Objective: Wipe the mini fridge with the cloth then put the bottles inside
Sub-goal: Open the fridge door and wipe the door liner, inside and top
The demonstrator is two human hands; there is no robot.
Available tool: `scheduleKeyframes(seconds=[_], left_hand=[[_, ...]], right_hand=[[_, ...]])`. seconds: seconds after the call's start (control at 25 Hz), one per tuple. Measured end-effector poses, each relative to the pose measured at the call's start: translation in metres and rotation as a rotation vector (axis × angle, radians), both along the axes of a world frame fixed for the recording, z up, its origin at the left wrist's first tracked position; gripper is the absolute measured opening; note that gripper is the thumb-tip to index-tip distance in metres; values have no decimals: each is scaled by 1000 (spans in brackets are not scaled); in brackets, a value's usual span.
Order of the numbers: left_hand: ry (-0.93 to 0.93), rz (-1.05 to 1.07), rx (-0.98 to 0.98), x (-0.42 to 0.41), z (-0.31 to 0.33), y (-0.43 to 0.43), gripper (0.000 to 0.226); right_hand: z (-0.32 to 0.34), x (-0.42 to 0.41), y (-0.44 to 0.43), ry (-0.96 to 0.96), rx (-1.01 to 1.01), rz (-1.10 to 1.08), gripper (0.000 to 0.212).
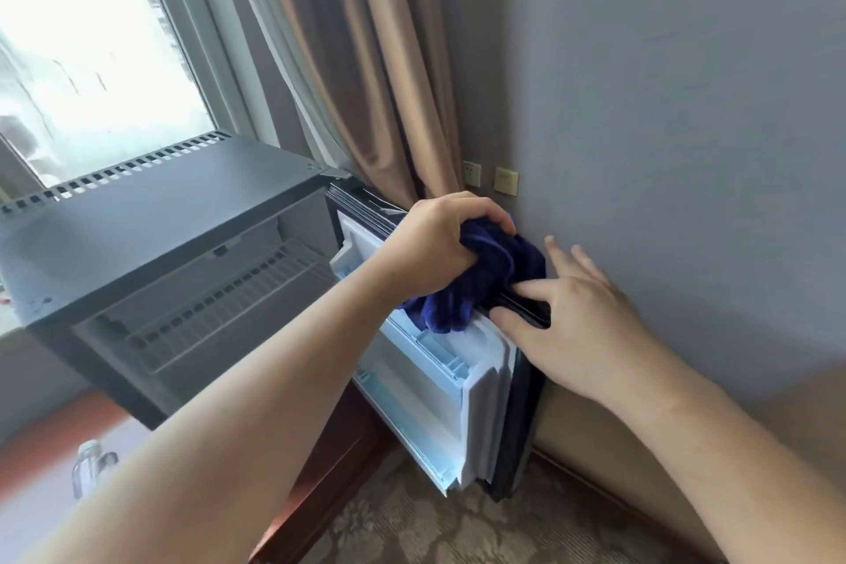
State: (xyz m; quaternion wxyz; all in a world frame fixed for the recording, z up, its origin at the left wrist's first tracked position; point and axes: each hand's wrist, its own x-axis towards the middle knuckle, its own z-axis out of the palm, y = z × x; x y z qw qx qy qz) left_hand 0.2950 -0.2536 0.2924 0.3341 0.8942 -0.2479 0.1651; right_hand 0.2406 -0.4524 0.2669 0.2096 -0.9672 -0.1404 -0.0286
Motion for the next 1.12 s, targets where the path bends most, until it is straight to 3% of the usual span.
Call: scheduleKeyframes(seconds=[0.32, 0.76, 1.12], left_hand=[[-2, -92, 174, 62, 11, 81, 47], [106, 34, 235, 136, 13, 168, 46], [72, -21, 240, 83, 13, 105, 42]], right_hand=[[9, 27, 54, 51, -51, -41, 56], [15, 118, 174, 119, -133, -54, 61], [25, 56, 79, 74, -167, -85, 58]])
